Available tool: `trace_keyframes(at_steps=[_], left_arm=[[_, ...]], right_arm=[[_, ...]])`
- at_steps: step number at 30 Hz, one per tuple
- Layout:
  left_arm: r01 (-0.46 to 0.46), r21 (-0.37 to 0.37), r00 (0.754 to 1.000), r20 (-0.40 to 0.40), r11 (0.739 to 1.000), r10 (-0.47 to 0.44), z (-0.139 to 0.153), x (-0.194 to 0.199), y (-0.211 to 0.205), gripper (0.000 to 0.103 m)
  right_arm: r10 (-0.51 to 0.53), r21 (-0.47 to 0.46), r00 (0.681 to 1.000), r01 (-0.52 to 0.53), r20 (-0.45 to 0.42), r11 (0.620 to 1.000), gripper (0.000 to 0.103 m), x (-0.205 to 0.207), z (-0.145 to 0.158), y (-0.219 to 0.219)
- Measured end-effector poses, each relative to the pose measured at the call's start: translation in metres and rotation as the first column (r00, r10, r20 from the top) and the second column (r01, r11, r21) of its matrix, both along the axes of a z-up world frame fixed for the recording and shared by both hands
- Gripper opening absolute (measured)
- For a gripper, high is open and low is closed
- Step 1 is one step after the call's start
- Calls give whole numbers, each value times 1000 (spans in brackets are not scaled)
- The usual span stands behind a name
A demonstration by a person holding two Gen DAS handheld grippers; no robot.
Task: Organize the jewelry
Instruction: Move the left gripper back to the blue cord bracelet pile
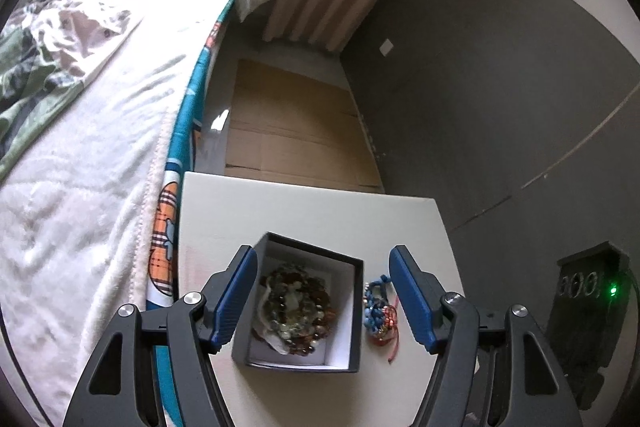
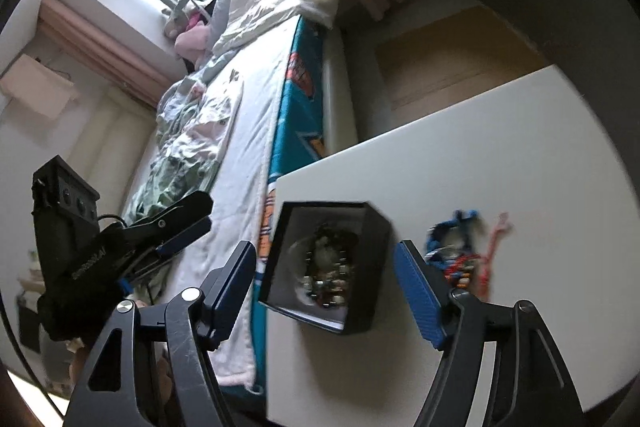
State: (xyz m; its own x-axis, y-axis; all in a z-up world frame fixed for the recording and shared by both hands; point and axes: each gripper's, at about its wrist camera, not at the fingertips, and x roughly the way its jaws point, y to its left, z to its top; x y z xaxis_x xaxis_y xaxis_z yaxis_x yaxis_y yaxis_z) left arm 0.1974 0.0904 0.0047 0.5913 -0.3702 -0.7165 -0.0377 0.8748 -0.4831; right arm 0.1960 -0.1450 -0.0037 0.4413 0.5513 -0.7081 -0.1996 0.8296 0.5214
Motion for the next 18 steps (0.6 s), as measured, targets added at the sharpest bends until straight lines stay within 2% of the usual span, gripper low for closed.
trace_keyframes(at_steps=[5,7,8,10,11,18], left_arm=[[51,26,999,-8,998,-51,-1,-2,-23,69],[71,33,997,-3,997,-71,0,-4,-32,69],[84,38,996,0,996,-84,1,-4,-38,69],[103,49,995,-3,993,-103,0,-4,-48,69],[117,56,993,-7,992,-117,-1,-3,-56,69],[218,114,976,-43,969,-214,-12,-5,-101,69]], right_arm=[[-27,-56,998,30,56,998,72,-13,10,-29],[-35,-75,998,39,52,996,73,-15,11,-40],[-50,-91,998,54,46,994,75,-16,10,-45],[-79,-161,995,89,64,983,92,-18,10,-53],[-86,-176,994,96,62,980,96,-18,10,-56],[-127,-126,992,125,-2,984,103,-20,5,-94]])
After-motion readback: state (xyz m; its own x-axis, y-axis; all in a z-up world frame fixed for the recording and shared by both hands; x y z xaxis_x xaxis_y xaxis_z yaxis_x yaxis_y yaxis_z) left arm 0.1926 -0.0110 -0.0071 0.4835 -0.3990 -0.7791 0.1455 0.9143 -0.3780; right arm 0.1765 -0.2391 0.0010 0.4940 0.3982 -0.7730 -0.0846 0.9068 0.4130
